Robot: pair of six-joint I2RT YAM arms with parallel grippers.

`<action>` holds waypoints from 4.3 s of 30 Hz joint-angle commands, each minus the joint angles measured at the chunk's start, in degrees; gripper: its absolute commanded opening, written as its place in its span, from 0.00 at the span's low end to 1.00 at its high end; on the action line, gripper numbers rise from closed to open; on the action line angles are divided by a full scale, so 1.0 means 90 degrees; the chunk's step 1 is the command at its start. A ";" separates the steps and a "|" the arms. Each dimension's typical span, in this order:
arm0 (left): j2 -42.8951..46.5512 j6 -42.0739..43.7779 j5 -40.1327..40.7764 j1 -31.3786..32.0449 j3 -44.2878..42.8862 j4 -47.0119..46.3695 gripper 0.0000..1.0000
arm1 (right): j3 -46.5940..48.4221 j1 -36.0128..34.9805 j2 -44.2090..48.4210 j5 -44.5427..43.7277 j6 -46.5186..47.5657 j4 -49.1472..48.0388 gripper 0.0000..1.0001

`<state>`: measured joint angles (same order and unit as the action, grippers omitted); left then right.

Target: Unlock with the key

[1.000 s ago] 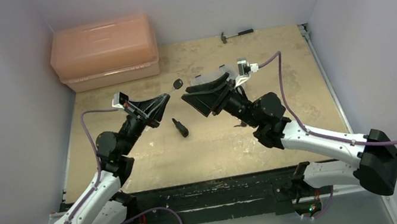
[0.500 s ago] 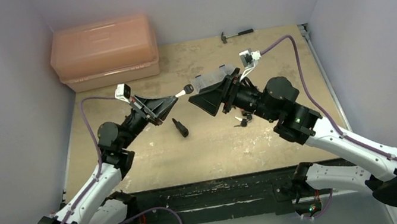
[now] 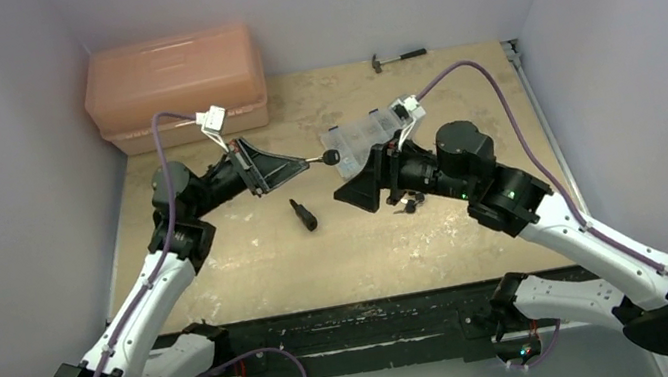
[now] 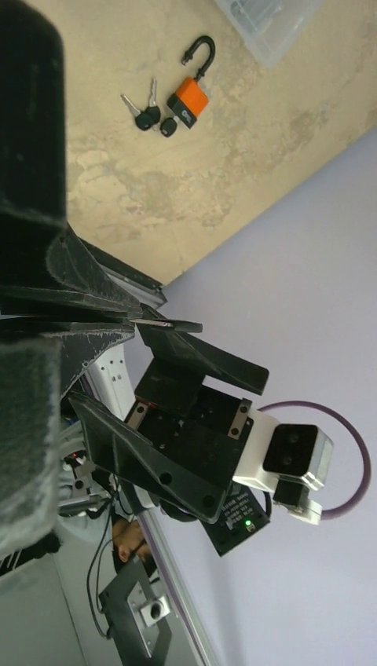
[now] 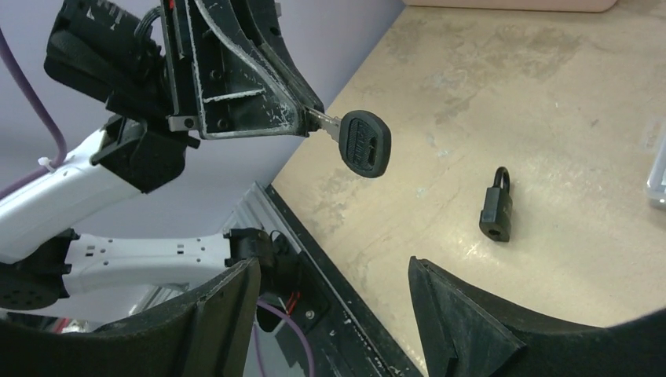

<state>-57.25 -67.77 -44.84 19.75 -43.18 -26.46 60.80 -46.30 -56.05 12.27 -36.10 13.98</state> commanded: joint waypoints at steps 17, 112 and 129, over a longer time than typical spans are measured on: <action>0.0031 0.0328 -0.1004 -0.0046 -0.0690 -0.0023 0.00 | -0.0391 0.1442 0.0092 0.2983 -0.0424 -0.2208 0.66; -0.0405 0.2649 0.0439 0.0286 -0.1626 0.3998 0.63 | -0.1080 0.1461 0.0765 0.1683 0.0388 -0.1908 0.00; -0.1415 0.2644 0.5269 0.0617 -0.2064 0.6939 0.60 | -0.1512 0.1448 0.1495 0.0013 0.1120 -0.0697 0.00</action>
<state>-66.57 -44.31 -8.82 24.03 -57.93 29.80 48.75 -33.06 -44.42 16.93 -29.21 5.72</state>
